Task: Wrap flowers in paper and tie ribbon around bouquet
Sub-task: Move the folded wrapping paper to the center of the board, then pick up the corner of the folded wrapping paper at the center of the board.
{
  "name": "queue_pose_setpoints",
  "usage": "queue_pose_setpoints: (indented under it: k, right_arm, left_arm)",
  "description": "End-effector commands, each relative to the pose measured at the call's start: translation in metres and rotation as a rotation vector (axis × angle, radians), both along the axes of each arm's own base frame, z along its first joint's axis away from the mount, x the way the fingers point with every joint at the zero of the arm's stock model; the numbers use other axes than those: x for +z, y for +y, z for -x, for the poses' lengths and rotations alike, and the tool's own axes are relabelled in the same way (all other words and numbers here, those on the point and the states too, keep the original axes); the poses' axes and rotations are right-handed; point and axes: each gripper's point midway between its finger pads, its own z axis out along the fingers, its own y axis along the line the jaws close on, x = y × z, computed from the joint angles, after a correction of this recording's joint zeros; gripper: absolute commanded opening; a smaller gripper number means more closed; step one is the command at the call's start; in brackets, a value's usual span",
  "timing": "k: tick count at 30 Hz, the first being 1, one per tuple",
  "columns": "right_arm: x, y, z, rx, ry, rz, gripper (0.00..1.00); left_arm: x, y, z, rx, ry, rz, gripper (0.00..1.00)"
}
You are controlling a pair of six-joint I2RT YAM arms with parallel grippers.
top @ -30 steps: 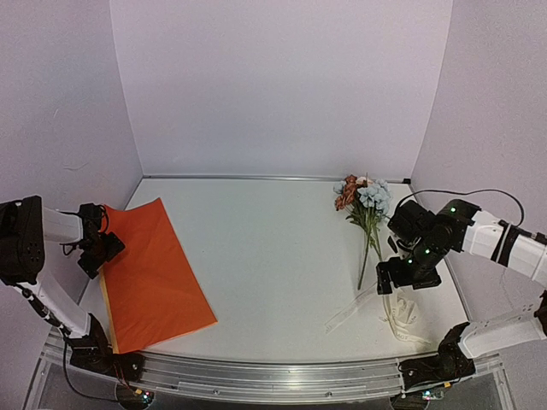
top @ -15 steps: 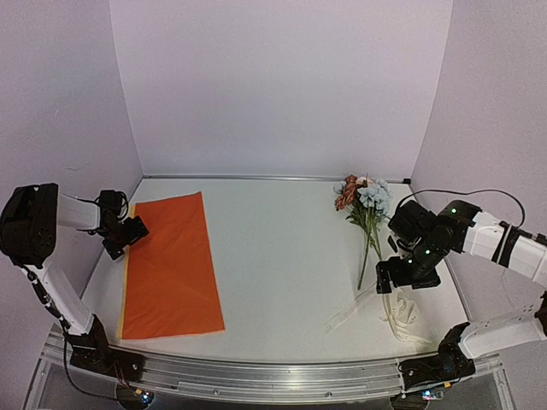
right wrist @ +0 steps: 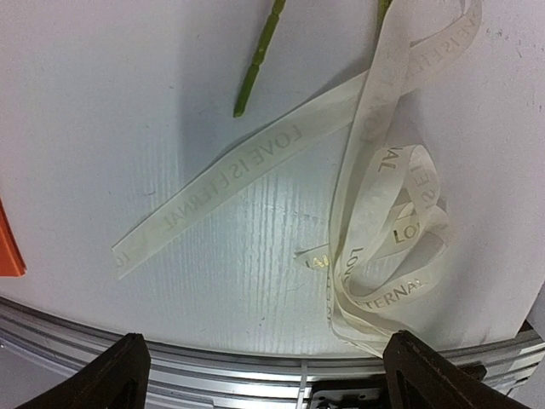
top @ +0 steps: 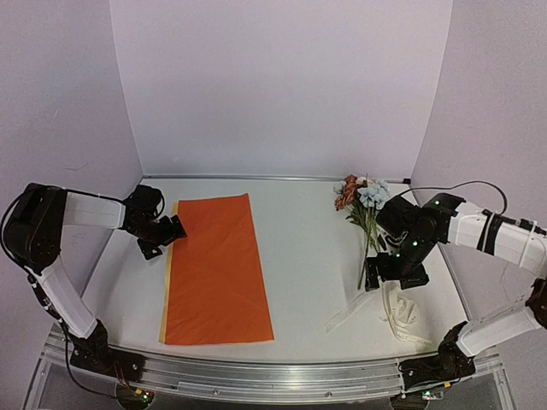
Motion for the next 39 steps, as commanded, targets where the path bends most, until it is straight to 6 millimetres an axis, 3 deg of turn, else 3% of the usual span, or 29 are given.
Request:
queue_pose_setpoints:
  k: [1,4,9,16,21,25,34,39]
  right_arm:
    - [0.010,0.029,-0.006,0.017,0.008,-0.055,0.98]
    - [0.007,0.050,-0.005,0.036,0.046,-0.077,0.98]
    - [0.000,0.088,-0.008,0.044,0.105,-0.128,0.97]
    - [-0.016,0.151,-0.011,0.048,0.182,-0.220,0.78]
    - [-0.031,0.201,-0.014,0.050,0.231,-0.277,0.62]
    - [-0.046,0.225,-0.018,0.023,0.259,-0.297,0.52]
    - [-0.073,0.245,-0.025,-0.025,0.301,-0.306,0.31]
    - [-0.085,0.252,-0.025,-0.035,0.309,-0.302,0.29]
  left_arm:
    - [0.041,0.011,0.014,-0.031,-0.030,-0.045,1.00]
    - [0.041,-0.006,0.043,-0.096,0.001,0.021,1.00]
    - [0.025,-0.032,0.097,-0.147,0.070,0.109,0.99]
    - [0.006,-0.047,0.131,-0.192,0.112,0.177,0.90]
    - [-0.004,-0.048,0.140,-0.207,0.127,0.182,0.87]
    - [-0.007,-0.049,0.142,-0.222,0.129,0.180,0.83]
    - [-0.012,-0.050,0.143,-0.231,0.133,0.179,0.74]
    - [-0.016,-0.050,0.143,-0.233,0.134,0.178,0.71]
